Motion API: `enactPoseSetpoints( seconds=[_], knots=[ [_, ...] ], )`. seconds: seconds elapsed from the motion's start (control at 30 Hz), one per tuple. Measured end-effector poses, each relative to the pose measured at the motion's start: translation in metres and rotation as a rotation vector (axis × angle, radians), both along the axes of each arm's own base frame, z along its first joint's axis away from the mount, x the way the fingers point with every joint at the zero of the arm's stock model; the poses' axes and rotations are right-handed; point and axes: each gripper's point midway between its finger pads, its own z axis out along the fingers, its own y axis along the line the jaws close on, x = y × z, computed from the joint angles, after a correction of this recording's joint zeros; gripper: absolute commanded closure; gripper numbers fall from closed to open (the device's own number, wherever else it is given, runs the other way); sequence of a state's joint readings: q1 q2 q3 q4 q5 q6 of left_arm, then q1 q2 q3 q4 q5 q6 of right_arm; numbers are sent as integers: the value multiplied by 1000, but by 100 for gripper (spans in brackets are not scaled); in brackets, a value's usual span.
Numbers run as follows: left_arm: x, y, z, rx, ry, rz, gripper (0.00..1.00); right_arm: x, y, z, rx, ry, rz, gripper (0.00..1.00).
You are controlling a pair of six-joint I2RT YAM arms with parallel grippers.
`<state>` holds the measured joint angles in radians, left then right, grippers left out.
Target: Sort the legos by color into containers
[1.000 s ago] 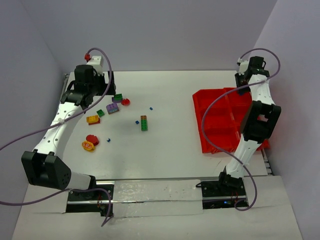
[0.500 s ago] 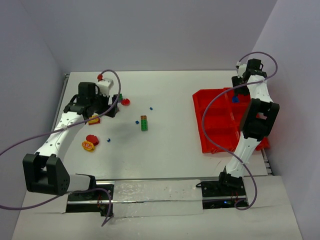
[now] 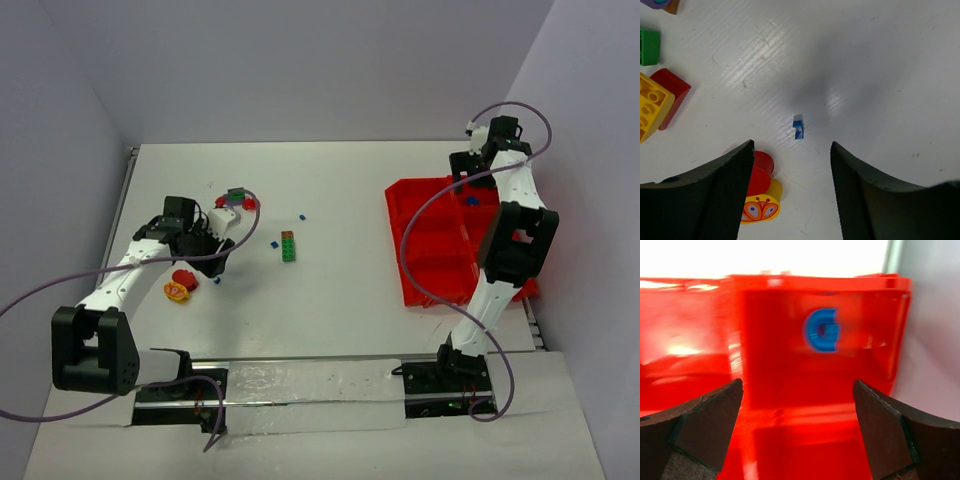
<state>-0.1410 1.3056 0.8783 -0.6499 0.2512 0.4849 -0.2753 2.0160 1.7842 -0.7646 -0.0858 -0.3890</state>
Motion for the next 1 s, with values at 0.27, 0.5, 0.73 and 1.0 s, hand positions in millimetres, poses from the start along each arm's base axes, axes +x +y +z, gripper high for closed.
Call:
enactPoseSetpoints(
  seconds=[0.27,0.5,0.73,1.0],
  knots=[
    [-8,2,-23,15,77,-8,38,-7,72,67,68,-129,130,0],
    [-14,1,-50,16,169,19,44,-18,133,110,133,-221,246,0],
    [-13,1,-65,14,199,37,62,-25,165,127,154,-253,315,0],
    [-9,2,-73,21,206,60,80,-37,185,129,158,-254,366,0]
  ],
)
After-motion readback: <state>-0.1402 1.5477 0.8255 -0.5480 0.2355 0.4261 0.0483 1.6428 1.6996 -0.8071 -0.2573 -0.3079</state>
